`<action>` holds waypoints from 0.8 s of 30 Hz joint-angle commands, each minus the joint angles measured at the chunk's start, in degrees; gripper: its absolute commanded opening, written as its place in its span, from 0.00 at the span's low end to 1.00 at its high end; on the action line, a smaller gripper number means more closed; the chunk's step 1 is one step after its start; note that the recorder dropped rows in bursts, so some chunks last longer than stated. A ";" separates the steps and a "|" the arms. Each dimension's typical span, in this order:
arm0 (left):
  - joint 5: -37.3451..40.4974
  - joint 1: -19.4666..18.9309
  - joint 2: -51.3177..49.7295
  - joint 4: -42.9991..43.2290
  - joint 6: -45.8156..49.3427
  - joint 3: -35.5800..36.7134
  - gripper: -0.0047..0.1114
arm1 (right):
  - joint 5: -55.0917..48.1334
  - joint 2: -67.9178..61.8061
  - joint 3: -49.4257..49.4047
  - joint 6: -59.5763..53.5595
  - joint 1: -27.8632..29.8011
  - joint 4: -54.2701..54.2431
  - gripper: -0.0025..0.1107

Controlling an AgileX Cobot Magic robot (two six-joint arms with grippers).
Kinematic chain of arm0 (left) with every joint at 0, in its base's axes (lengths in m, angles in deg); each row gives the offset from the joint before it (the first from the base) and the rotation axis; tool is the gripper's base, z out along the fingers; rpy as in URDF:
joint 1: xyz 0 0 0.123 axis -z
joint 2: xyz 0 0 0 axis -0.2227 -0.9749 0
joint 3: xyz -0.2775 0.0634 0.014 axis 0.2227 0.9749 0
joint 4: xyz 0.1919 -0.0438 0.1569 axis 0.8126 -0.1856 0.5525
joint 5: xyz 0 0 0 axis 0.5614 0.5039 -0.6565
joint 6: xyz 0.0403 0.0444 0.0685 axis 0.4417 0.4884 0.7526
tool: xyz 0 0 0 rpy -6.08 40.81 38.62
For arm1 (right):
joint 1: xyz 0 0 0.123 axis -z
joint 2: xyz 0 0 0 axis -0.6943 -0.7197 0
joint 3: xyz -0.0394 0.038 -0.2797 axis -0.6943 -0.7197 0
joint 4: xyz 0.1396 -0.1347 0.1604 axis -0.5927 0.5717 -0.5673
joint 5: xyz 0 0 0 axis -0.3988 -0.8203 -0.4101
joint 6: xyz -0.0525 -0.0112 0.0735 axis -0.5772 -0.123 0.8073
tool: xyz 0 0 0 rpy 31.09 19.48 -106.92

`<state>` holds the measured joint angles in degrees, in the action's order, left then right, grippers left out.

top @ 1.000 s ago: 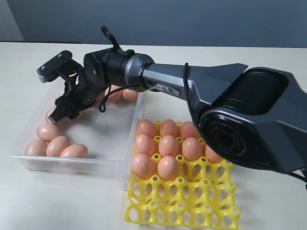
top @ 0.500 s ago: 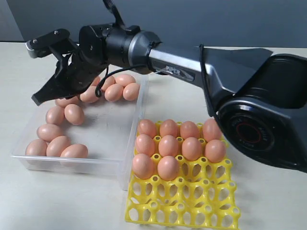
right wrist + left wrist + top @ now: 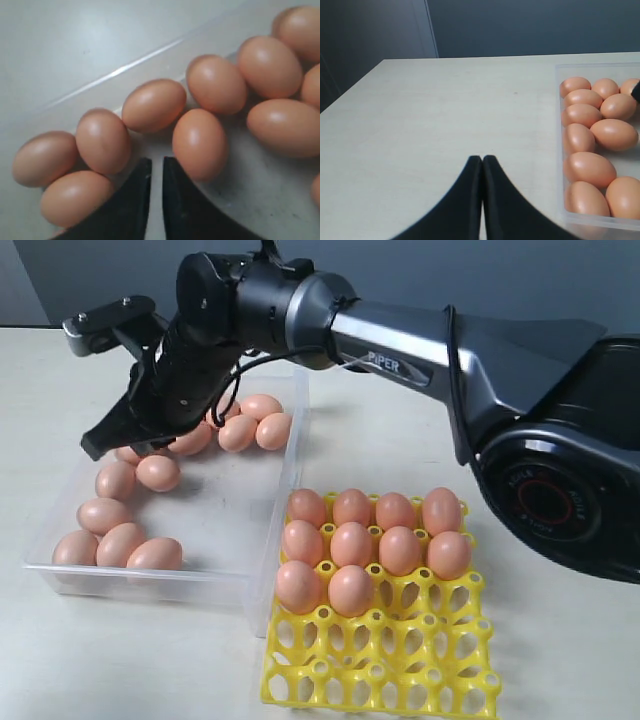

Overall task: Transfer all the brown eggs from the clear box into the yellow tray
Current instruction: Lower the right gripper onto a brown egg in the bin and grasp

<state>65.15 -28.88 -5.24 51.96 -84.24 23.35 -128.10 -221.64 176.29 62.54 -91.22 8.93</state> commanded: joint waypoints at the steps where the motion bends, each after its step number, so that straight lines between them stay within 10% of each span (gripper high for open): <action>1: -0.63 0.26 0.28 0.00 -0.03 0.23 0.04 | -2.39 -1.39 -0.03 -7.26 0.78 -5.58 0.36; 5: -0.63 0.26 0.28 0.00 -0.03 0.23 0.04 | 2.72 -1.66 -0.03 -8.03 0.78 -5.70 0.54; 24: -0.63 0.26 0.28 0.00 -0.03 0.23 0.04 | 7.94 -7.38 -0.03 -9.61 1.91 -0.07 0.50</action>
<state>65.15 -28.88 -5.24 51.96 -84.24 23.35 -121.90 -228.58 176.29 53.75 -89.66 7.56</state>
